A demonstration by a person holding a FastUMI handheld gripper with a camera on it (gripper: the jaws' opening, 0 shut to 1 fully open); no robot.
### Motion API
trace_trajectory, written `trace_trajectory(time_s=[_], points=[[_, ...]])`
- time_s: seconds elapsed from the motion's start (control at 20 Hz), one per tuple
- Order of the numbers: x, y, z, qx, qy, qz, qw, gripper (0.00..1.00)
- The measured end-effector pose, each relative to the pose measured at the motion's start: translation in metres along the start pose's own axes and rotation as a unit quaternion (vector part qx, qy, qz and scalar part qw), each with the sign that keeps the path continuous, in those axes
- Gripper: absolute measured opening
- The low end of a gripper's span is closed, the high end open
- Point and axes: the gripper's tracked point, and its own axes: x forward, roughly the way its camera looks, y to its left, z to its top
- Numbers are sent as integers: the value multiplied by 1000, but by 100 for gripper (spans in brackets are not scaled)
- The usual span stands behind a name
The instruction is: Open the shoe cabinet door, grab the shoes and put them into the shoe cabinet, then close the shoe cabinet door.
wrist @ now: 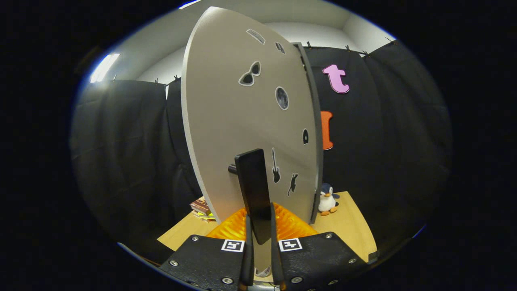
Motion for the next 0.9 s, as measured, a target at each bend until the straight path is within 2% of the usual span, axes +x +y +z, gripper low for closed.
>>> trace_trajectory(time_s=[0.2,0.5,0.65,0.9], points=[[-7,-24,-1,28,-13,-40,999,16],[-13,-69,2,51,-33,-113,992,10],[-14,-65,3,64,-37,-106,992,4],[-20,-70,6,64,-42,-109,991,8]])
